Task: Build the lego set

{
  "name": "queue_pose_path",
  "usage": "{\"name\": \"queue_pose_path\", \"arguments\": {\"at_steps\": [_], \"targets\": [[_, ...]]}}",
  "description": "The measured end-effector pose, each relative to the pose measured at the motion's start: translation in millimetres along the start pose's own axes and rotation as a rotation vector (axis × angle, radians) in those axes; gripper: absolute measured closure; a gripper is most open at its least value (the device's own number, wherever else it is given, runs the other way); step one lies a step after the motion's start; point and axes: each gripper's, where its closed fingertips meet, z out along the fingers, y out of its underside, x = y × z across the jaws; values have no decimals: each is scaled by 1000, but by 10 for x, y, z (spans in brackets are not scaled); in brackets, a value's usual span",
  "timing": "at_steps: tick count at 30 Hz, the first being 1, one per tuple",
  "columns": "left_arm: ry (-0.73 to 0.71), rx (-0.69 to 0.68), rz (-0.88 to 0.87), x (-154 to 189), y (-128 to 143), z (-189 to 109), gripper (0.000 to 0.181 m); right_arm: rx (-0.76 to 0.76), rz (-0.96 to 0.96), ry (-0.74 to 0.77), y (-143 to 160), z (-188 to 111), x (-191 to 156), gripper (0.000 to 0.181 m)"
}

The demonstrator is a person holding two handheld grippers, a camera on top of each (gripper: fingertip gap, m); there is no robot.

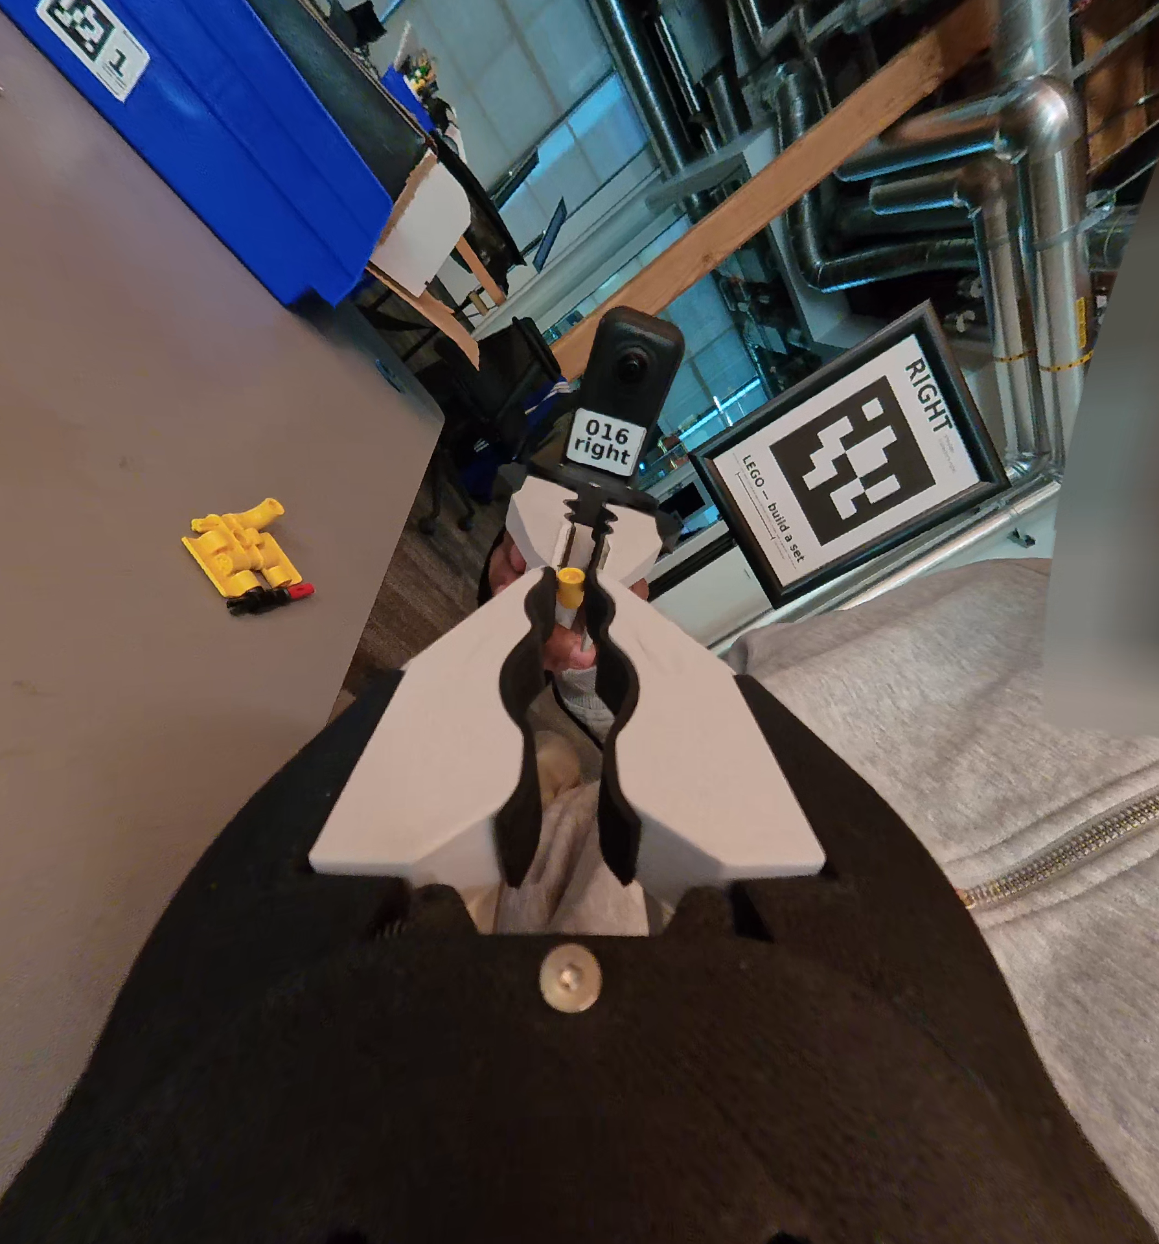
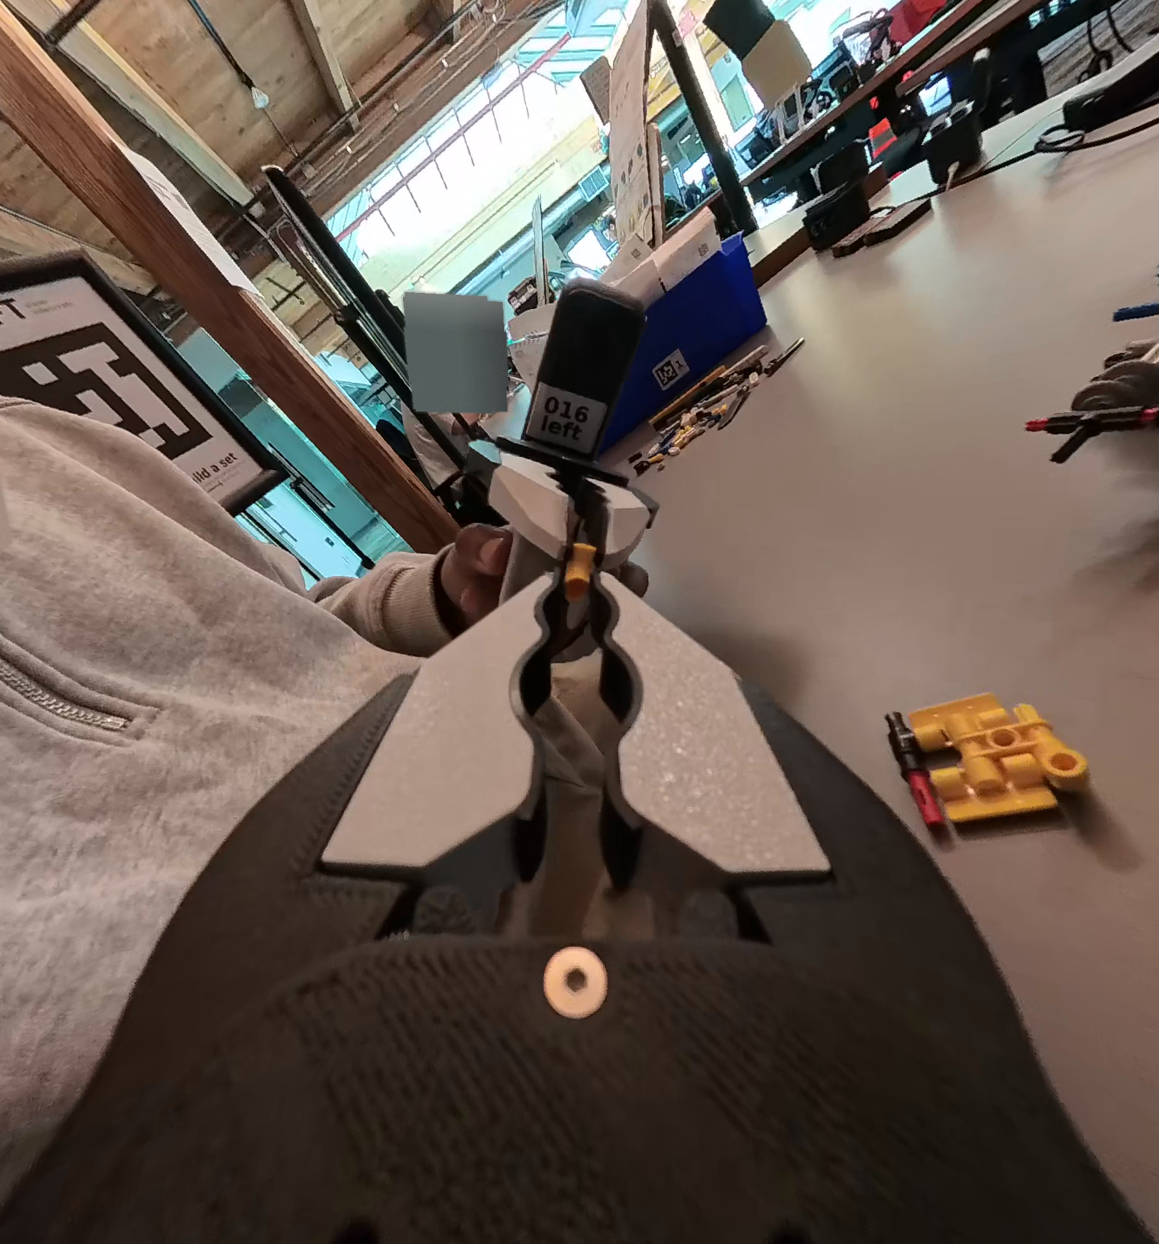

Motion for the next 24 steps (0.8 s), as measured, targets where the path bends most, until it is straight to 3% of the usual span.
{"name": "queue_pose_path", "arguments": {"at_steps": [3,9,20,22,24], "targets": [[-8,20,-6,-27,-24,-1,165,23,-4,7,-48,-9,-7,175],[15,36,11,10,-20,19,176,44,19,18,-63,11,10,176],[17,56,-16,-51,-49,12,176,53,3,46,-72,-2,82,171],[10,72,-15,-75,-80,-14,176,53,-14,95,-118,-93,183,159],[-5,81,-11,-114,-108,-47,176,59,-25,214,-179,-261,398,160]]}}
